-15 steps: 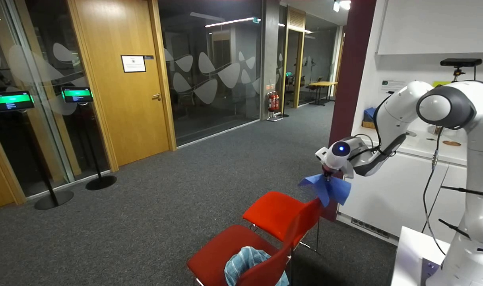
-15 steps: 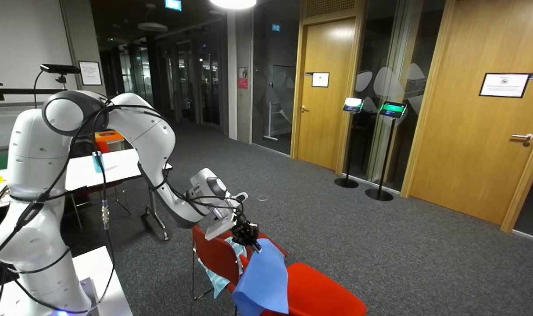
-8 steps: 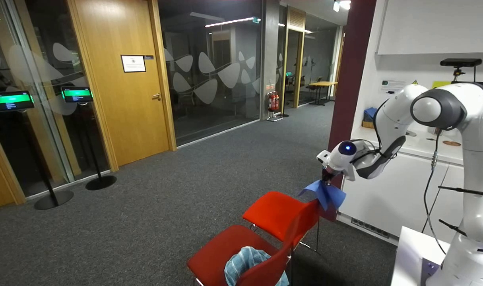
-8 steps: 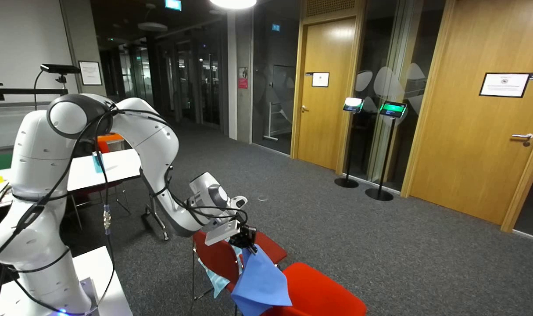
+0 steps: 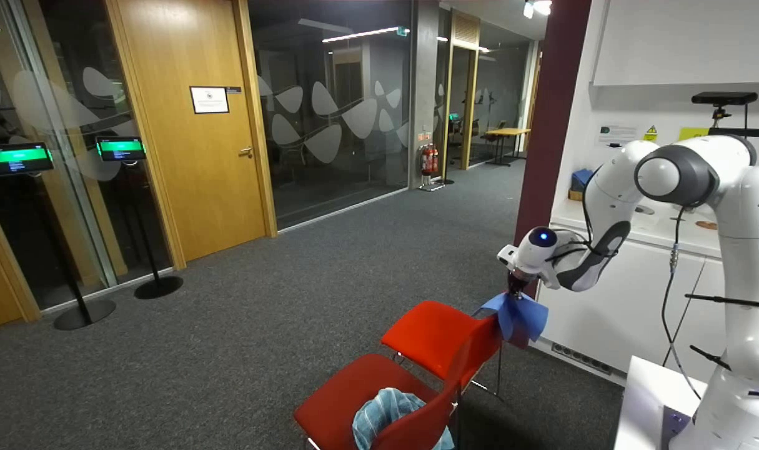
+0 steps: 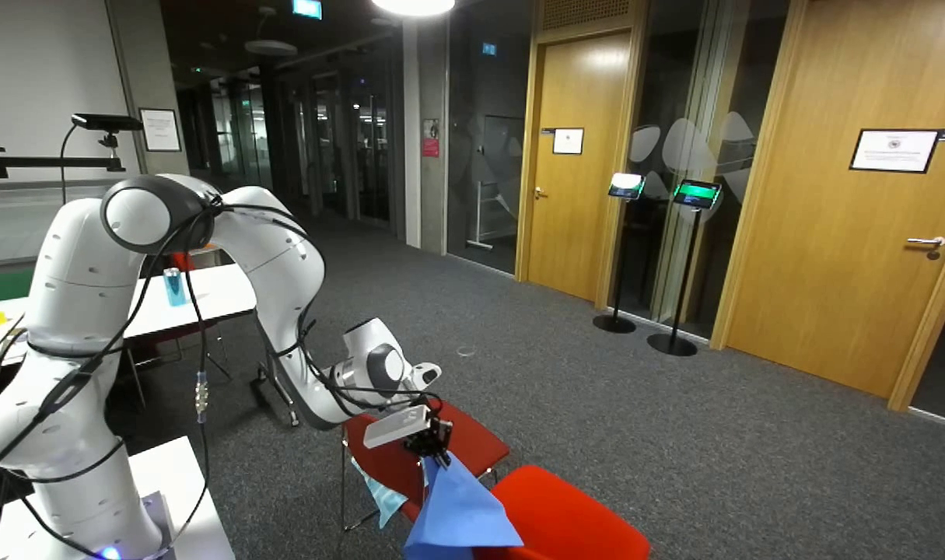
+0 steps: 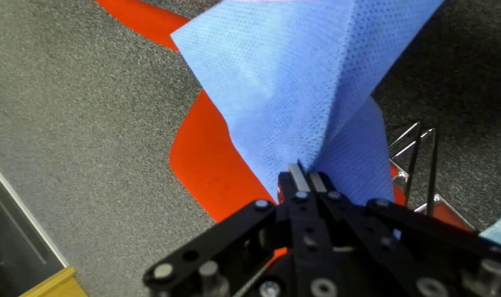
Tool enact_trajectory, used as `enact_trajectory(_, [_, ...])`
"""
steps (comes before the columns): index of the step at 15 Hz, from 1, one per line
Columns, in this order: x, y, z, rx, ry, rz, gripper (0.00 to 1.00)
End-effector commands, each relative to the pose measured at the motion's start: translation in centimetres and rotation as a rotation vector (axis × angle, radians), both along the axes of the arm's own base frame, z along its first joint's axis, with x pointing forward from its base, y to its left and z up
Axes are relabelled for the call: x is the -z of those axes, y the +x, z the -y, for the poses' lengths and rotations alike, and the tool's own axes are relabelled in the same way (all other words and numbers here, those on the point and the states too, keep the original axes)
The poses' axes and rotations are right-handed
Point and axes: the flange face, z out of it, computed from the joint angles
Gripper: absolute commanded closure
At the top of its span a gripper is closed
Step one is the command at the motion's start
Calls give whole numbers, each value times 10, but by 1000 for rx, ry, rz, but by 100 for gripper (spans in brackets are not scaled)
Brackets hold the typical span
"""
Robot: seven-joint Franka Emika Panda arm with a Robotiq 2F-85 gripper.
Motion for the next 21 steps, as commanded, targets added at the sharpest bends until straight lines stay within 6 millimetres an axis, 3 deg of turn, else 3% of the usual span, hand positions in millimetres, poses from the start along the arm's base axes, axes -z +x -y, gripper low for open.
enact_trajectory(1, [6,-4,0,-42,43,-37,100])
enact_trajectory(16, [-2,16,8,-88,123,-96,100])
enact_trajectory(17, [-2,16,8,-77,125,-108,74])
enact_trajectory(19, [-3,18,11,-62,121,-114,67])
enact_trajectory(21, [-4,20,15,-51,128,-115,49])
